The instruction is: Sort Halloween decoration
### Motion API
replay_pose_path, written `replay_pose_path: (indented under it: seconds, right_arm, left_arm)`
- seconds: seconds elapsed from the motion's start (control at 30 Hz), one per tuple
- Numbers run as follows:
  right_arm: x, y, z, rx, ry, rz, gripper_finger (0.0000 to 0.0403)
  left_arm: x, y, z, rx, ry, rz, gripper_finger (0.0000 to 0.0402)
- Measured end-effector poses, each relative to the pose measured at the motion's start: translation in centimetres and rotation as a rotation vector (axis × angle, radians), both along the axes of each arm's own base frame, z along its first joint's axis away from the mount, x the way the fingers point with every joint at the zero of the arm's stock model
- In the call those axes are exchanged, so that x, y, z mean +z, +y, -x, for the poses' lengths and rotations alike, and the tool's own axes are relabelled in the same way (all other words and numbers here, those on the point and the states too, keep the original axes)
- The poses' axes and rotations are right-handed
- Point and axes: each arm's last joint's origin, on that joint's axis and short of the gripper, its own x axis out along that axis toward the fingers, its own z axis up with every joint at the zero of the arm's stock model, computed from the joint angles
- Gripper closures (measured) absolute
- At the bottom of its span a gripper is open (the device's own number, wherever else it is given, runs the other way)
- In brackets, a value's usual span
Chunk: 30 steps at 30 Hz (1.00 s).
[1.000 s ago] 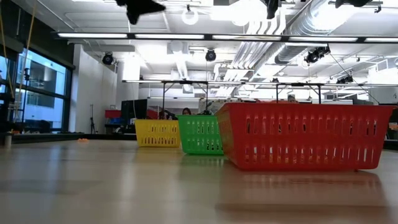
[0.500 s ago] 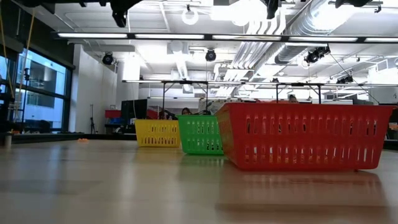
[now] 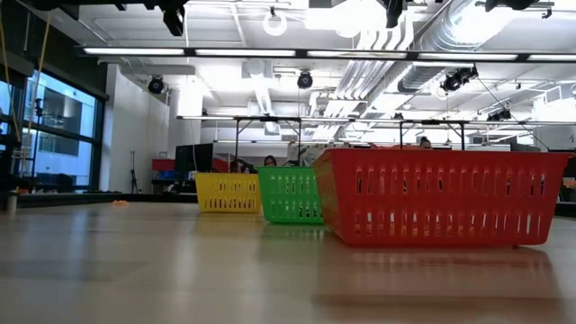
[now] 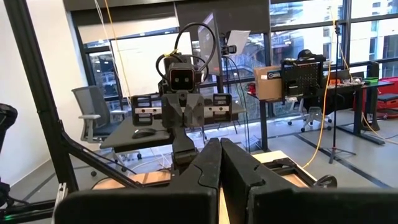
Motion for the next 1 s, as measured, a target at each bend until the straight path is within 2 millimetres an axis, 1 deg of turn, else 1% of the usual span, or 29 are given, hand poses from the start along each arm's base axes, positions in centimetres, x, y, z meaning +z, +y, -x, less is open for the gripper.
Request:
replay_pose_path:
  seconds: [0.17,0.87,1.0]
  right_arm:
    - [-0.04,0.0,-0.01,0.0,0.004,0.0,0.0402]
    - [-0.36,0.0,-0.06,0.0,0.038,-0.003,0.0402]
    - [-0.34,0.0,-0.05,0.01,0.029,-0.062,0.0402]
  left_arm:
    - [0.0,0.01,0.0,0.001,0.0,-0.009,0.04]
    - [-0.06,0.03,-0.01,0.007,0.008,-0.005,0.0399]
    - [-0.07,0.04,-0.01,0.006,0.009,0.02,0.0399]
